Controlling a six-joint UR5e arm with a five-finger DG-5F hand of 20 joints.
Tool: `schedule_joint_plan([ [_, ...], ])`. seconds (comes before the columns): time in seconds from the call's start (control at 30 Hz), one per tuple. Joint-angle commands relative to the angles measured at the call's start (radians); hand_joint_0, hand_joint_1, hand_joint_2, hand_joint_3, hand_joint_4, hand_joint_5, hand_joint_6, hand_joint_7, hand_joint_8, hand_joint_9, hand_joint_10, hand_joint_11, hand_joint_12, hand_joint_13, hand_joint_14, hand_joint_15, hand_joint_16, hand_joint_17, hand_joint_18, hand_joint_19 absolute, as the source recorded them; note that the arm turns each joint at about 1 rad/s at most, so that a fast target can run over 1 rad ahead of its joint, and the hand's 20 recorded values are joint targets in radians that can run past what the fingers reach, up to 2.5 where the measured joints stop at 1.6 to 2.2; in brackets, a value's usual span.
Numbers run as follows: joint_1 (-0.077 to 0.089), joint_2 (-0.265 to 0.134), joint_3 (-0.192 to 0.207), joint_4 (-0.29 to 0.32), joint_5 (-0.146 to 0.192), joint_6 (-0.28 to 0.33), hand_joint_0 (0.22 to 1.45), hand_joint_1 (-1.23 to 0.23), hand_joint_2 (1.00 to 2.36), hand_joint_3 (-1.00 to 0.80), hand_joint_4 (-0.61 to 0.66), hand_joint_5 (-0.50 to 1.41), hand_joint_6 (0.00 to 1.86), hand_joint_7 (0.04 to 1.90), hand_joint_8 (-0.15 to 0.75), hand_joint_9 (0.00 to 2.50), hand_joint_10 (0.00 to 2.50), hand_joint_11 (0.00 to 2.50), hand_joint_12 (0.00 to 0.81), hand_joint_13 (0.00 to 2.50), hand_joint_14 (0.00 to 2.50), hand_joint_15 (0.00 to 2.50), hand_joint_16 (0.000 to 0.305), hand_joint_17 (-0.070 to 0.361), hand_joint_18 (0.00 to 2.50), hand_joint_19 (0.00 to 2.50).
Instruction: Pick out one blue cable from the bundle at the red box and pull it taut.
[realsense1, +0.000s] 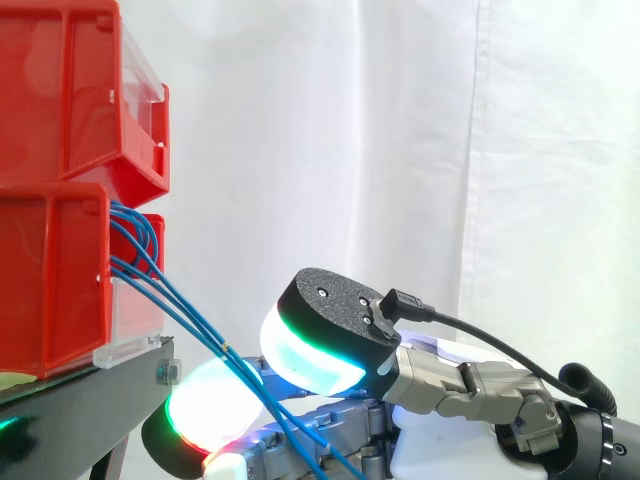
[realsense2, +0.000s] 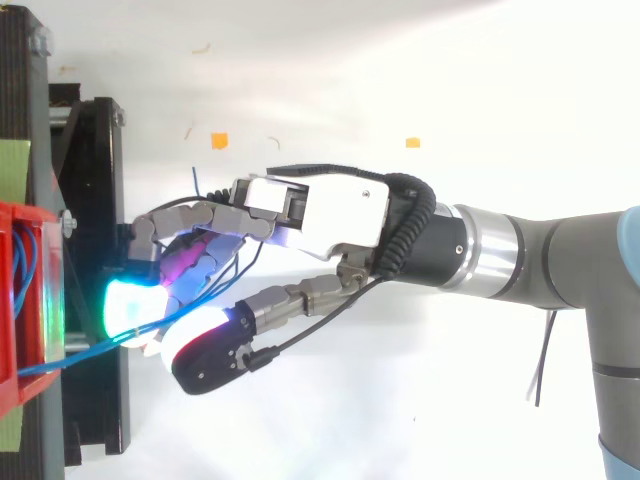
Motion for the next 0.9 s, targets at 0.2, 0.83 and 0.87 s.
schedule_joint_plan([
  [0.2,0.001,0.000,0.005,0.000,0.000,0.002,0.60,-0.67,1.00,-0.48,0.25,-0.11,0.53,1.28,0.348,0.99,0.01,0.33,0.468,0.76,0.02,0.38,0.068,0.152,0.58,0.63],
  [0.83,-0.002,-0.001,0.017,0.005,0.000,0.010,0.65,-0.71,1.02,-0.28,0.20,-0.18,0.88,0.86,0.349,1.02,0.02,0.44,0.463,0.84,0.02,0.45,0.067,0.151,0.66,0.67],
  [0.87,-0.002,0.000,0.018,0.005,0.000,0.010,0.65,-0.72,1.02,-0.29,0.20,-0.18,0.88,0.87,0.345,1.02,0.02,0.44,0.462,0.85,0.02,0.45,0.067,0.151,0.67,0.67],
])
